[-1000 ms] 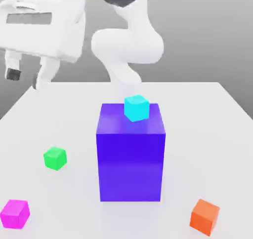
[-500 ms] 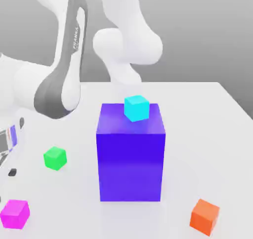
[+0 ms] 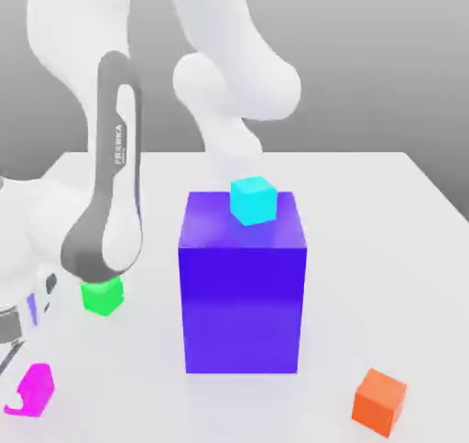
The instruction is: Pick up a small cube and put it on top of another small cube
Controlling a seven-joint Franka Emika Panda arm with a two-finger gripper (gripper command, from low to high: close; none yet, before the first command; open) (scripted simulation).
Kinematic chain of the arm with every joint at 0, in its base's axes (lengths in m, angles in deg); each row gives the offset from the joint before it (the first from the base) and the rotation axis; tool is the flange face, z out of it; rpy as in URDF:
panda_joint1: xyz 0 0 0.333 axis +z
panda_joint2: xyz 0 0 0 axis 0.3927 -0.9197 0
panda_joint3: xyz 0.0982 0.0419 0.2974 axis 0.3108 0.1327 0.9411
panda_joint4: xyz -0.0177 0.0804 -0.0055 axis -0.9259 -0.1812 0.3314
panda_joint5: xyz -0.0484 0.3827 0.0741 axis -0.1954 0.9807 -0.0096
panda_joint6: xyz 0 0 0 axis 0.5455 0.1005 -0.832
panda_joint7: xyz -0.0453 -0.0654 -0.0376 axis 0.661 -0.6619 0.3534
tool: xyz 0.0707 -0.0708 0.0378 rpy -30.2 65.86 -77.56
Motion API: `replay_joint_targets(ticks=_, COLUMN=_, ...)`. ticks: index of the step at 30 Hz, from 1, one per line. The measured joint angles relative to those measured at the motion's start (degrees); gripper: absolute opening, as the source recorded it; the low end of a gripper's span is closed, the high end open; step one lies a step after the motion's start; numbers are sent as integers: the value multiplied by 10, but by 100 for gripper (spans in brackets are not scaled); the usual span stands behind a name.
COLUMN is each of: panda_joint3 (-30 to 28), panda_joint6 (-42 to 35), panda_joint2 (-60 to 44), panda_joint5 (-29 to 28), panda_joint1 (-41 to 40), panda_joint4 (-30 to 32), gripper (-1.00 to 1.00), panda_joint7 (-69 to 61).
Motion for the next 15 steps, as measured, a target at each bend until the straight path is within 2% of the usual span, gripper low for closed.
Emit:
replay_joint_targets(ticks=8, panda_joint3=-72, panda_joint6=-15, panda_joint2=148, panda_joint5=-64, panda_joint1=11, panda_joint4=146, gripper=-100, panda_joint7=209)
replay_joint_targets(ticks=15, panda_joint3=-85, panda_joint6=-12, panda_joint2=292, panda_joint5=-91, panda_joint1=-43, panda_joint4=287, gripper=-100, panda_joint7=390)
